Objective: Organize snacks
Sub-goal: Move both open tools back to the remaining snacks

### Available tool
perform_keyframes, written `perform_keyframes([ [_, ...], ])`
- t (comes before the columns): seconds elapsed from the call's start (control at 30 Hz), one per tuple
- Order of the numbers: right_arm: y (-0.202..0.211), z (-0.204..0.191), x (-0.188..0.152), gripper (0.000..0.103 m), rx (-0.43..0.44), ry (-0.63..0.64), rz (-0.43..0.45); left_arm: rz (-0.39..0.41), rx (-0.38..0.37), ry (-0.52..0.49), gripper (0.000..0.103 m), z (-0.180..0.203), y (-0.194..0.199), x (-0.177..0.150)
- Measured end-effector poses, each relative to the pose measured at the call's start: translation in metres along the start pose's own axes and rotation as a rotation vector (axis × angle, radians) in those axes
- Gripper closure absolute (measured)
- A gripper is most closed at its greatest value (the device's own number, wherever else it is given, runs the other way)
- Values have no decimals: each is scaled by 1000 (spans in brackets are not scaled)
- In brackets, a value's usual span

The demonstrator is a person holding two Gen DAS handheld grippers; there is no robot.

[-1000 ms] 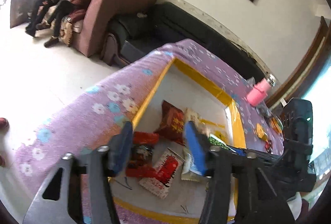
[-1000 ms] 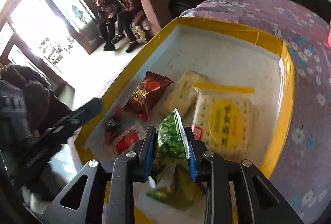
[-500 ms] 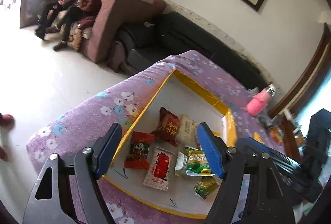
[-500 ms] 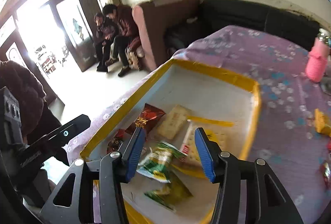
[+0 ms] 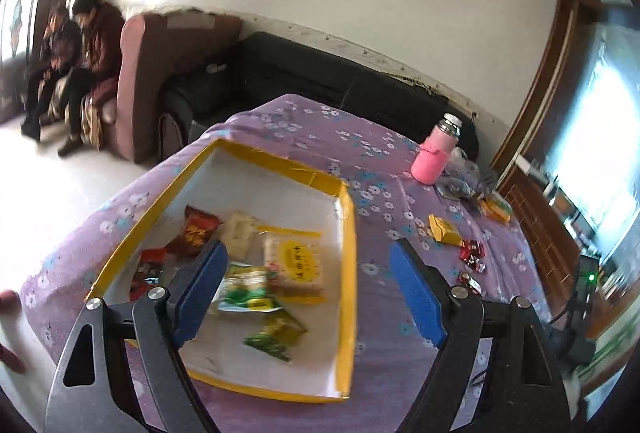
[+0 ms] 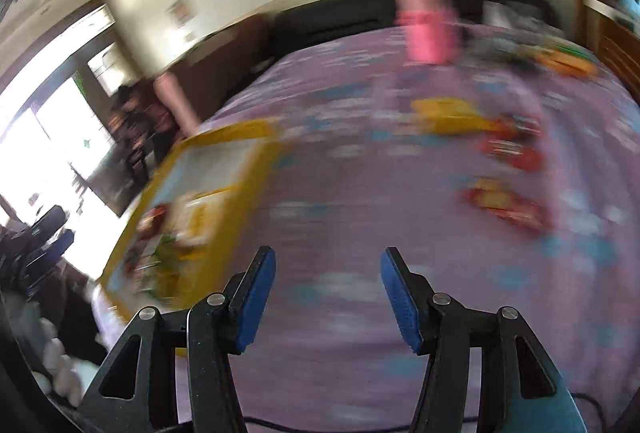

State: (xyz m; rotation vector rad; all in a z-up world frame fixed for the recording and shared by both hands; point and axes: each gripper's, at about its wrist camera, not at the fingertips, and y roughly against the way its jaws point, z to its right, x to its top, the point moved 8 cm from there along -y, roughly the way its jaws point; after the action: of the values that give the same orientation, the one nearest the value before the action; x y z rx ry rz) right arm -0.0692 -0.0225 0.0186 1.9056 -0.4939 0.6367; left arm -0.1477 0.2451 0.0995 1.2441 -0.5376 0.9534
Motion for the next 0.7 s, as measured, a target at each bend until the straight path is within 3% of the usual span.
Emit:
perform_keyframes([
  [0.07,14,56,8,46,-88,-70,17,-29,-22,-35,18,21,-3,-5],
  [0.1,21,78,11,44,-118,-103,27,-78,-75,-38,18,34,-10,-12],
  [0.17,31,114,19,44,-164,-160,39,-252,-231,-32,19,64,-32,-38],
  [0.23,37,141,26,44,-183,-201,45,-326,-283,-34,19,85,-46,-60],
  [0.37,27,151,31,44,-152,-222,38,-323,-281,-121,19,110,-47,-68],
  [0.53,-22,133,40,49,-54,-207,-36,-289,-258,-168,19,113,-40,-61],
  [0.7,-67,129,43,71,-54,-236,-116,-308,-232,-147,19,104,-47,-65],
])
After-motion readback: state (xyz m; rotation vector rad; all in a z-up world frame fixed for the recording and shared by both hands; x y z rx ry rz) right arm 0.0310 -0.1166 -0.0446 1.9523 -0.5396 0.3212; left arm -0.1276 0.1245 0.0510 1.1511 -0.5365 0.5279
